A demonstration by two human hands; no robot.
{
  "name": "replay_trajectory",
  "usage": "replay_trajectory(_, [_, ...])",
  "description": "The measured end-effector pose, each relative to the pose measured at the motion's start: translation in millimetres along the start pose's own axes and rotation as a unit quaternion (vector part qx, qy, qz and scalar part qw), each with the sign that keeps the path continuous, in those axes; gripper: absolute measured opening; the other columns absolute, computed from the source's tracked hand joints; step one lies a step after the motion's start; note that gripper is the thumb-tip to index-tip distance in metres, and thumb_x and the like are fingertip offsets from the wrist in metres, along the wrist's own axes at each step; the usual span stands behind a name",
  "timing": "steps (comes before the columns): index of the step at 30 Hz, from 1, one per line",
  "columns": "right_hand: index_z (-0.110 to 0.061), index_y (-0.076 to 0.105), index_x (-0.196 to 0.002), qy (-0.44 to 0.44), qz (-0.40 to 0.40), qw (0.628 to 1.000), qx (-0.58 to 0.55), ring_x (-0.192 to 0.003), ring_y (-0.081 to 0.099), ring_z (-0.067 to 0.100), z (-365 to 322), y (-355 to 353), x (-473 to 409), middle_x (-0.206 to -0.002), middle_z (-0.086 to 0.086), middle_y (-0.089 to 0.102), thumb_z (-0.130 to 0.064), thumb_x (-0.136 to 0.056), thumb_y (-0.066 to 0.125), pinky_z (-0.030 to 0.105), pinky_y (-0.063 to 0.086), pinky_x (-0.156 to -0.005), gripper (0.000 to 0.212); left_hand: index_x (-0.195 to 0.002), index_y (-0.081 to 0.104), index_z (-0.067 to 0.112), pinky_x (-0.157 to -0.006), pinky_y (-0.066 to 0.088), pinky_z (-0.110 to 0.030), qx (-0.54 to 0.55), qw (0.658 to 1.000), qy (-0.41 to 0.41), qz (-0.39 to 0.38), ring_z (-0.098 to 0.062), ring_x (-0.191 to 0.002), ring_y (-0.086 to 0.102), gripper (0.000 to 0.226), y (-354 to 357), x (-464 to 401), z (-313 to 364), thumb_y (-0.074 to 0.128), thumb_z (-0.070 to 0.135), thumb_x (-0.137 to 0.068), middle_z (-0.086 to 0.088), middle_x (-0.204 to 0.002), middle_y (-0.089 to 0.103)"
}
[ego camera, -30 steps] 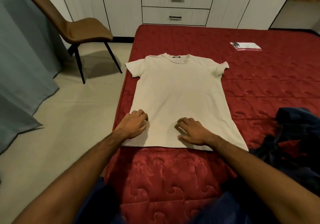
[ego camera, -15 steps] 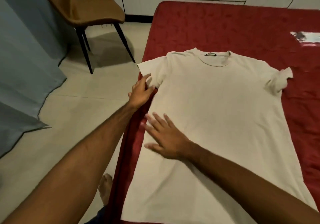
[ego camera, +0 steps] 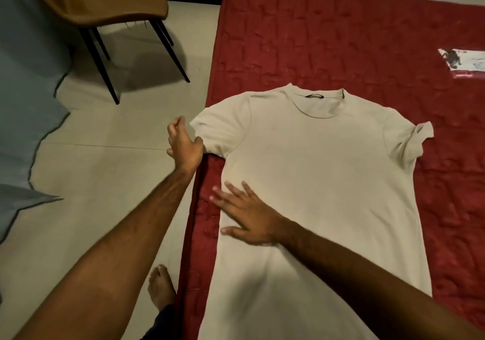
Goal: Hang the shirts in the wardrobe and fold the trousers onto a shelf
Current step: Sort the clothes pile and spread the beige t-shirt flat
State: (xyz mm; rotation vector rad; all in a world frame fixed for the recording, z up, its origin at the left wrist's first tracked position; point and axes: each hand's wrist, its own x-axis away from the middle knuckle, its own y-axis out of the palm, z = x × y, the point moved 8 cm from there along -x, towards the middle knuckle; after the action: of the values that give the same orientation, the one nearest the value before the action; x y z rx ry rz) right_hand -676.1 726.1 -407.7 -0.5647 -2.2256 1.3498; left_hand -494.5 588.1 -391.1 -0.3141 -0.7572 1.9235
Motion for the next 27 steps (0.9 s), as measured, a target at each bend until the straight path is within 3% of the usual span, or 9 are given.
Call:
replay_trajectory(3, [-0.027,0.021,-0.157,-0.047,0.022,0.996,-0.075,-0.153,0.007,0.013,-13.9,-13.0,-1.2,-0.165,-0.002,0.014,-0.052,-0.102,0.043,0.046,0.001,-0.124,0.065,-0.142,0.047,0.019,-0.106,0.029,-0.048,-0.089,0.986,0.142,-0.003,-0.024,-0.138,0.036,0.057,-3.1,10.6,30.8,0.059,0.008,-0.088,-0.001,-0.153,0.036])
replay_trajectory(6, [-0.022,0.032,-0.154,0.109,0.150,0.979,-0.080,-0.151,0.016,0.015,56.1,-43.5,-1.7,-0.163,0.000,0.023,-0.042,-0.102,0.044,0.053,0.013,-0.121,0.057,-0.131,0.058,0.020,-0.107,0.033,-0.046,-0.131,0.933,0.323,-0.090,-0.023,-0.136,0.041,0.040,31.4,26.0,74.2,0.053,0.018,-0.091,-0.004,-0.148,0.045])
replay_trajectory(8, [-0.022,0.032,-0.153,0.231,0.206,0.950,-0.041,-0.150,0.019,0.020,121.5,-66.5,12.3,-0.163,0.002,0.023,-0.038,-0.102,0.042,0.054,0.016,-0.119,0.055,-0.134,0.056,0.016,-0.107,0.040,-0.048,-0.202,0.884,0.391,-0.158,-0.027,-0.137,0.043,0.048,72.4,36.9,90.3,0.045,0.027,-0.088,-0.010,-0.150,0.046])
replay_trajectory(11, [-0.019,0.023,-0.156,0.345,0.180,0.921,0.013,-0.152,0.012,0.024,205.4,-87.8,38.8,-0.165,0.003,0.015,-0.044,-0.103,0.035,0.056,0.007,-0.121,0.059,-0.150,0.039,0.015,-0.117,0.025,-0.054,-0.341,0.829,0.389,-0.213,-0.030,-0.148,0.028,0.060,129.6,40.7,84.6,0.036,0.035,-0.093,-0.010,-0.162,0.029])
replay_trajectory(13, [-0.020,0.017,-0.158,0.370,0.155,0.915,0.046,-0.152,0.007,0.023,252.5,-94.9,62.8,-0.166,0.000,0.010,-0.055,-0.102,0.028,0.058,0.002,-0.120,0.066,-0.153,0.036,0.012,-0.118,0.016,-0.060,-0.387,0.817,0.386,-0.183,-0.033,-0.150,0.024,0.065,152.8,35.3,85.7,0.029,0.037,-0.093,-0.012,-0.162,0.029])
replay_trajectory(18, [-0.032,0.015,-0.157,0.425,0.136,0.890,0.097,-0.153,0.005,0.023,356.2,-115.1,146.5,-0.166,-0.004,0.010,-0.067,-0.097,0.016,0.066,0.004,-0.117,0.070,-0.156,0.028,0.009,-0.118,0.016,-0.062,-0.391,0.778,0.458,-0.182,-0.034,-0.150,0.023,0.067,210.6,52.8,118.8,0.023,0.037,-0.095,-0.013,-0.164,0.024])
replay_trajectory(22, [-0.024,0.031,-0.152,0.546,0.282,0.778,0.129,-0.149,0.018,0.032,396.6,-149.7,239.3,-0.162,0.005,0.023,-0.062,-0.096,0.039,0.063,0.008,-0.115,0.068,-0.158,0.024,0.013,-0.116,0.017,-0.067,-0.369,0.763,0.486,-0.212,-0.030,-0.153,0.017,0.067,263.7,80.8,153.7,0.021,0.044,-0.099,-0.008,-0.166,0.020])
replay_trajectory(25, [-0.019,0.045,-0.140,0.624,0.449,0.638,-0.052,-0.131,0.043,0.032,412.6,-149.0,323.8,-0.143,0.007,0.046,-0.058,-0.084,0.059,0.050,0.032,-0.108,0.070,-0.158,0.023,0.018,-0.116,0.018,-0.065,-0.341,0.741,0.529,-0.235,-0.029,-0.153,0.016,0.063,313.1,113.6,193.5,0.023,0.041,-0.100,-0.007,-0.166,0.018])
replay_trajectory(27, [-0.020,0.054,-0.123,0.598,0.482,0.616,-0.174,-0.111,0.056,0.026,418.2,-134.8,347.6,-0.116,0.003,0.060,-0.062,-0.075,0.065,0.046,0.044,-0.100,0.065,-0.158,0.025,0.021,-0.117,0.020,-0.062,-0.326,0.708,0.571,-0.256,-0.028,-0.152,0.019,0.060,351.0,144.8,220.8,0.024,0.037,-0.100,-0.007,-0.166,0.020])
